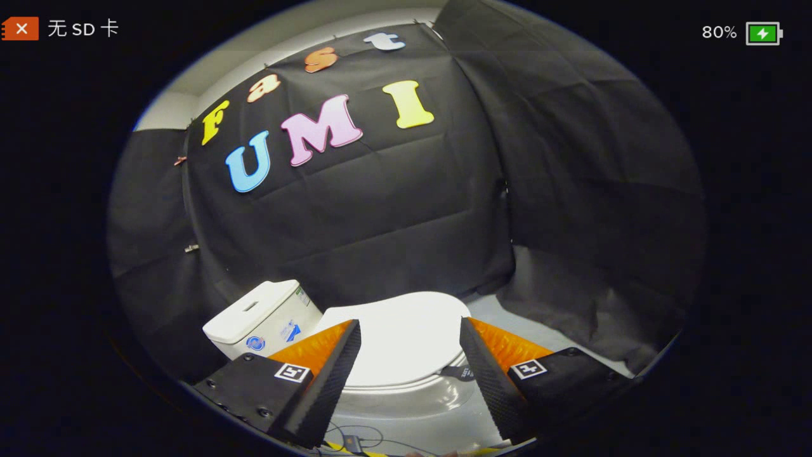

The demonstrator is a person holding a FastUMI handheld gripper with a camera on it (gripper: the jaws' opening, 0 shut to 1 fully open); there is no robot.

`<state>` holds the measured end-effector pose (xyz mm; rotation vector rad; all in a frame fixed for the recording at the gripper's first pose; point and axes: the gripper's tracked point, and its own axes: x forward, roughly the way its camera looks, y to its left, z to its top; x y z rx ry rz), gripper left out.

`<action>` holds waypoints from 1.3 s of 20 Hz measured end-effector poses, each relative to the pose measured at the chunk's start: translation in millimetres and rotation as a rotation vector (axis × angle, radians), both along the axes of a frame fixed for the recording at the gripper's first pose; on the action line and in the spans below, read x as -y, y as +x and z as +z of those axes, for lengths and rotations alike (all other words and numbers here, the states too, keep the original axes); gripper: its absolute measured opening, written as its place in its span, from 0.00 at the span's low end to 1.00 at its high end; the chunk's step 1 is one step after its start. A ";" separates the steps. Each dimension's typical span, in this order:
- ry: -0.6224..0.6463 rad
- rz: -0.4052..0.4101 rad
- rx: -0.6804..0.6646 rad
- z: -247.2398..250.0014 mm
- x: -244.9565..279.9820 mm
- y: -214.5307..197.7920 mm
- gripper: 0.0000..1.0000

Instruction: Open the toilet lid.

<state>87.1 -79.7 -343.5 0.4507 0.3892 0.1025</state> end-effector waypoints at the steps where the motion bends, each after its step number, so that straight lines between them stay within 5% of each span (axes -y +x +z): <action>1: 0.041 0.006 -0.037 -13.8 2.7 4.1 0.99; 12: 0.423 -0.052 -0.374 -143.1 41.2 34.8 0.99; 24: 0.739 -0.072 -0.527 -216.1 36.2 55.9 0.97; 26: 0.796 -0.062 -0.541 -219.9 29.8 60.5 0.71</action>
